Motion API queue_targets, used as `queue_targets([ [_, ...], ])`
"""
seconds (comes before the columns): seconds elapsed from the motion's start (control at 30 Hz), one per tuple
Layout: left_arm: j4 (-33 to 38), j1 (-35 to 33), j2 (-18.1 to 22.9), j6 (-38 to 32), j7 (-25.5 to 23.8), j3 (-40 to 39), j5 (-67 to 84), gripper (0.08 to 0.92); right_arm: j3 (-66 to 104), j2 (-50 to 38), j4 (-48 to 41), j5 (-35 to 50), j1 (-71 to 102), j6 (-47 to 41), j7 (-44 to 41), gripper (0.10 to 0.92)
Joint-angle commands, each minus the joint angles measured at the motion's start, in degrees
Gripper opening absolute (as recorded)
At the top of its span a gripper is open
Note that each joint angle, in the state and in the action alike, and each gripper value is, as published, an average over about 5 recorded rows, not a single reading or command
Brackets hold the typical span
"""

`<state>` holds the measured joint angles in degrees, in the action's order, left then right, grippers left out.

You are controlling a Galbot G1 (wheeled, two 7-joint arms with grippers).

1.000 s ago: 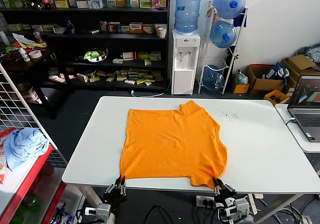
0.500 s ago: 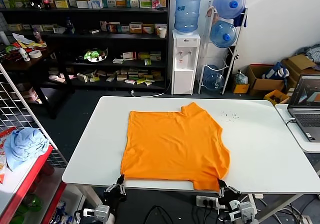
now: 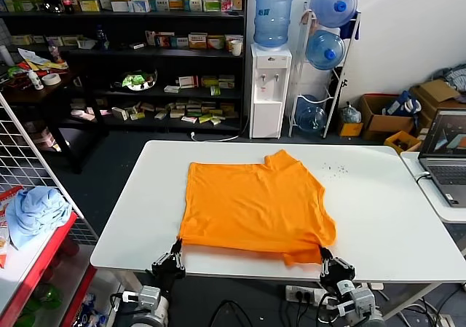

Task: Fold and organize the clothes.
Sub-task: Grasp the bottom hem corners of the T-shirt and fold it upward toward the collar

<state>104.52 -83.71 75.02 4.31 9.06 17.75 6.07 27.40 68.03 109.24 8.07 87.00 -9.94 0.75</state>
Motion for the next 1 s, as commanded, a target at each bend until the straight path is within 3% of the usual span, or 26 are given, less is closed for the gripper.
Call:
queue_targets([
  [0.03,-3.74,5.86,-0.1,-0.87,-0.15,-0.32,-0.07,0.092,-0.97,-0.53,-7.94,0.78,-10.14,3.85,-0.34,0.125],
  [0.77,-14.35,14.84,-2.67,-1.41,-0.67,-5.2,0.04,0.092,-9.41,-2.01,-23.94,3.42,-27.41,1.54,-1.42,0.13],
  [0.87,-15.76,15.74,-2.56,-4.45,-0.5,-5.33,-1.24,0.101,-9.57,-1.53,-24.37,4.32,-27.55,0.76,-1.61,0.179],
  [1.0,-16.8,16.28,-2.44,-9.83,-0.35,-5.21,-2.54,0.183,-9.22,-1.28,-23.67,5.52,-26.79,-0.47,-1.65,0.297],
])
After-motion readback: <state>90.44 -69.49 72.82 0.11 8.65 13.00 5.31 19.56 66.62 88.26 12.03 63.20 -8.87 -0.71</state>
